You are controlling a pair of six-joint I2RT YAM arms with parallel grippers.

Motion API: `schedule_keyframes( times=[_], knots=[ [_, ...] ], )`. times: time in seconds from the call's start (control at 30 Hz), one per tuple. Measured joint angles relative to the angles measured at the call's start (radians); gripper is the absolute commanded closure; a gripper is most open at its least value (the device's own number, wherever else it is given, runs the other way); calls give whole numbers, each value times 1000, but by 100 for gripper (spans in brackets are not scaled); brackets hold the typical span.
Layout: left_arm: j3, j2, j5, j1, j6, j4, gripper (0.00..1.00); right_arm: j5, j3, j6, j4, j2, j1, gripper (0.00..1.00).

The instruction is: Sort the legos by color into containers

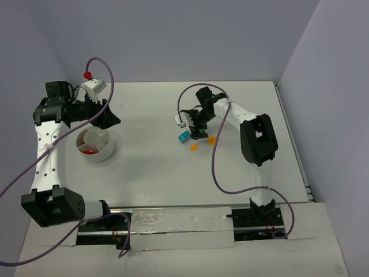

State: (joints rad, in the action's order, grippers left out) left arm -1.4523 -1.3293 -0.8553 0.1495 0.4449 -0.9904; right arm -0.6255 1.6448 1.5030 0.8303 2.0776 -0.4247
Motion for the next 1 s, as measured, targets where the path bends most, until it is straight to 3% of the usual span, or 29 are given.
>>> schedule_keyframes(
  times=[0.43, 0.57, 0.8, 0.93, 1.0],
  knots=[
    [49, 0, 40, 0, -51, 39, 37, -21, 24, 83, -2, 52, -63, 16],
    [55, 0, 47, 0, -54, 40, 37, -12, 25, 91, 1, 73, -70, 30],
    [76, 2, 54, 0, -65, 47, 38, 23, 25, 68, -10, 93, -73, 65],
    [98, 2, 63, 0, -98, 68, 35, 24, 27, 49, -22, 93, -75, 99],
    [109, 2, 65, 0, -125, 78, 33, 19, 27, 32, -28, 93, -78, 100]
  ],
)
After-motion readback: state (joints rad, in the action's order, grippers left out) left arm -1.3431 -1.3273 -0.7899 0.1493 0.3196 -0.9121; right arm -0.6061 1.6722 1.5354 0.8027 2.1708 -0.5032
